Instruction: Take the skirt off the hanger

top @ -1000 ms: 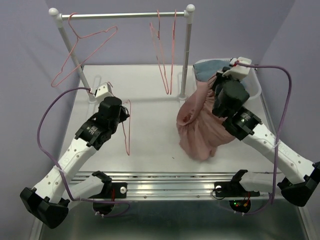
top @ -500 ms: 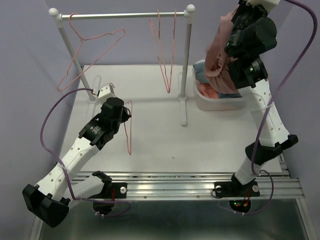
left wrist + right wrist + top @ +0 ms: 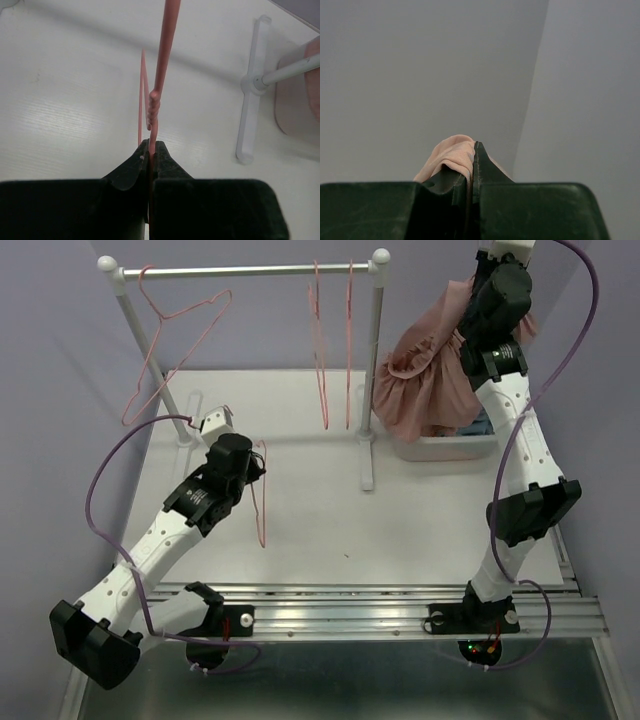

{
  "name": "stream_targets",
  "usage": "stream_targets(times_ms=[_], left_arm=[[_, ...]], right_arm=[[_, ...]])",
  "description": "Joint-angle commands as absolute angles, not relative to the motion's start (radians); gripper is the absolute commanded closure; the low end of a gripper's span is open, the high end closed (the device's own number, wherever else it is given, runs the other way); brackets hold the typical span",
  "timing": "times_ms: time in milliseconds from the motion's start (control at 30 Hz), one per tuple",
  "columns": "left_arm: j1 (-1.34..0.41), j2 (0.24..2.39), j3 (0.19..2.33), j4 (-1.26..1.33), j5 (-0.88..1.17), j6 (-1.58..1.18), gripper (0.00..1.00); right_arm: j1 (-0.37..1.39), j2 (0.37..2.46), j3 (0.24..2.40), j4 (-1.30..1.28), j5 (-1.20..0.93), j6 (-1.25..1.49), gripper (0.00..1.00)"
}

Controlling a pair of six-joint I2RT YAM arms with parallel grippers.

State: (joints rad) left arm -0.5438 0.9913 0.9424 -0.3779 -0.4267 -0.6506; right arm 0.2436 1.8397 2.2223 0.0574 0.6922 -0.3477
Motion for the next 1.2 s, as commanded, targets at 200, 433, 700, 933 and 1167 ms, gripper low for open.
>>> stream_targets(times_ms=[200,433,700,933,1167], left_arm=[[-0.548,1.014,0.959,-0.351,-0.459,-0.644,1.0],[-0.549,1.031,0.979,-0.354,-0.459,-0.641,1.0],[-0.548,1.019,0.977,-0.36,-0.471,-0.649,1.0],[-0.548,1.032,0.997,-0.368,-0.472,-0.646,1.0],[-0.548,1.042,1.002,-0.373,-0.472,-0.647,1.0]], right_arm=[[0.097,1.717,2.08,0.13,0.605,-0.223,0.99],[0.077,1.741,2.007,0.132,0.575,-0.201,0.99],[0.077,1.678,1.697,0.201,0.45,-0.103,0.99],[0.077,1.765,1.471,0.195,0.192,0.058,0.99],[0.077,1.937,1.45,0.115,0.124,0.098,0.99]])
